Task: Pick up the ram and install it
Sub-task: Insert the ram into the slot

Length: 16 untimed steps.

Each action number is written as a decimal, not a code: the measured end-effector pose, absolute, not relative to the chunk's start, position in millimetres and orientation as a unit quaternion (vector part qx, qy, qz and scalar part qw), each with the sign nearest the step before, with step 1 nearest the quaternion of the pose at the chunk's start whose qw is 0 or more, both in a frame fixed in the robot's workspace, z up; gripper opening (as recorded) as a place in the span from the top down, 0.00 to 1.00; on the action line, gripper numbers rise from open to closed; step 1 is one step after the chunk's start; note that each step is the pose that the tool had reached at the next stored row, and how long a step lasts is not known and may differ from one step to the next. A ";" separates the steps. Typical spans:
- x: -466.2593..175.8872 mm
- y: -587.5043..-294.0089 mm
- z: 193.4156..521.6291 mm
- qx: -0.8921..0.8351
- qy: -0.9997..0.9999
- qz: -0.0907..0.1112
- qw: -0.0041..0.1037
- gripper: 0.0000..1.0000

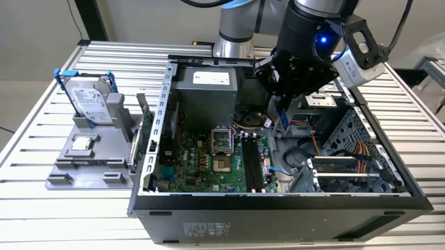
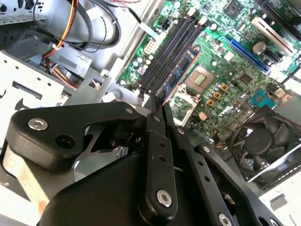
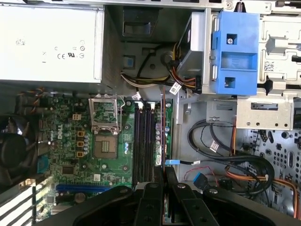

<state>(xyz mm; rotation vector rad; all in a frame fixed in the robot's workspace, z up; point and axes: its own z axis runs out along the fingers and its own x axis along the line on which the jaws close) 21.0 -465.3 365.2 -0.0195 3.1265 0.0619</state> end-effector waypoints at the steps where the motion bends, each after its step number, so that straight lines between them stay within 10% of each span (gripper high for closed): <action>1: 21.1 -465.3 364.7 -0.006 1.000 0.020 0.007 1.00; 16: 25.2 -465.3 354.6 -0.006 1.000 0.020 0.007 1.00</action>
